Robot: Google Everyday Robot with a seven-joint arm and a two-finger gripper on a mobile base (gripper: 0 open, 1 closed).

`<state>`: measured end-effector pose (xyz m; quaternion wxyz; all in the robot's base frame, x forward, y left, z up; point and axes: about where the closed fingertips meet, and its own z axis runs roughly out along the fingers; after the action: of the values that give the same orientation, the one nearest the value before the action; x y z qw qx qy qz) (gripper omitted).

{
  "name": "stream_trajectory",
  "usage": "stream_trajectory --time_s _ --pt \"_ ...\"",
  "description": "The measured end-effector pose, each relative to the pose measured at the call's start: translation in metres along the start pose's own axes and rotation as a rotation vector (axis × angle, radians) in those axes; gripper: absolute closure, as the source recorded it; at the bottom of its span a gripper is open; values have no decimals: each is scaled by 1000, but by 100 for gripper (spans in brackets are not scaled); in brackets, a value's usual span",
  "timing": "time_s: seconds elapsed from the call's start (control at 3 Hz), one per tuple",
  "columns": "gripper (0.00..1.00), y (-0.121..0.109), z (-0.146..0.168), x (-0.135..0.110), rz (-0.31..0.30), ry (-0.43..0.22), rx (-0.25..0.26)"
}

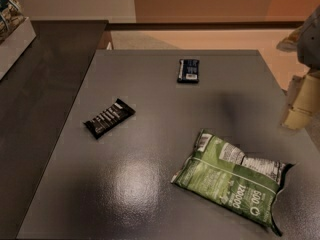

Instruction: Pick green jalapeno chip bag

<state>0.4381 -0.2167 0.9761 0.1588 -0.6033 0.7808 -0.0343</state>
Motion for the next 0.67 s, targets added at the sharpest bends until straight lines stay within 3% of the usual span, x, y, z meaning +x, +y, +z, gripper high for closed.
stream_trajectory --time_s 0.67 --pt "0 4 -1 -1 -18 -7 -6"
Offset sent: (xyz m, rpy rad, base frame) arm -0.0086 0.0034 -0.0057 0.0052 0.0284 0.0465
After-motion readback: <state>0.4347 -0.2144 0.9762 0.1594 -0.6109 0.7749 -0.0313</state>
